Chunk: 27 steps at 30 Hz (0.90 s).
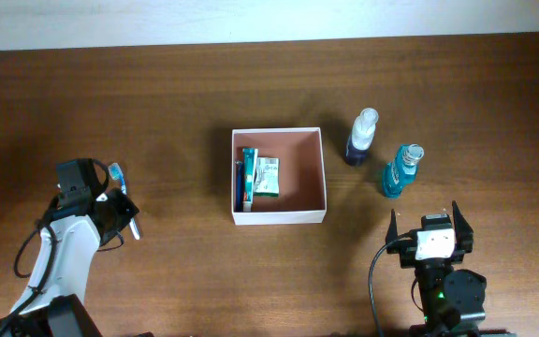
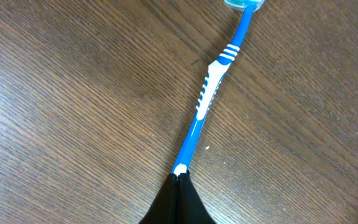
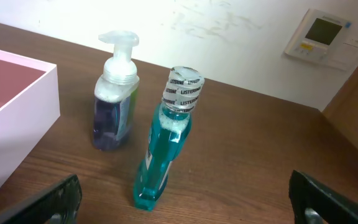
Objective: Pack container
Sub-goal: 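Lower the left gripper and grasp the blue-white toothbrush by its handle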
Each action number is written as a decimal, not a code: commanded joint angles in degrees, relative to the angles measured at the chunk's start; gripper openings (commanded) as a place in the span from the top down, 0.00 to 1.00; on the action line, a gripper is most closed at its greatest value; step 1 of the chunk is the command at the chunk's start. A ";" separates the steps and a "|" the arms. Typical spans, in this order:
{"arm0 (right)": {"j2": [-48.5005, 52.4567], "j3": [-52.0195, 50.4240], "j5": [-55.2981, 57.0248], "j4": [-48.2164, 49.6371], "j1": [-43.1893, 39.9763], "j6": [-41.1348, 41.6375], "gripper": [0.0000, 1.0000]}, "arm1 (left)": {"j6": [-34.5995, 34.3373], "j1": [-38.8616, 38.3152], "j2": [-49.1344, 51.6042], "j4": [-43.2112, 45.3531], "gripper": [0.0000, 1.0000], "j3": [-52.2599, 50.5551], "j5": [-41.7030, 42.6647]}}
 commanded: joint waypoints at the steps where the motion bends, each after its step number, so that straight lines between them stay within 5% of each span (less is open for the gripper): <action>1: -0.59 -0.48 0.68 0.04 -0.11 0.07 0.02 | 0.52 -0.72 -0.68 1.42 0.78 0.00 1.62; 9: -0.59 -0.48 0.68 0.04 -0.11 0.09 0.02 | 1.09 -1.70 -0.68 8.94 0.45 0.00 3.17; 27: -0.59 -0.48 0.68 0.04 -0.11 0.09 0.02 | 2.95 -1.68 5.40 11.52 0.56 -0.48 -0.04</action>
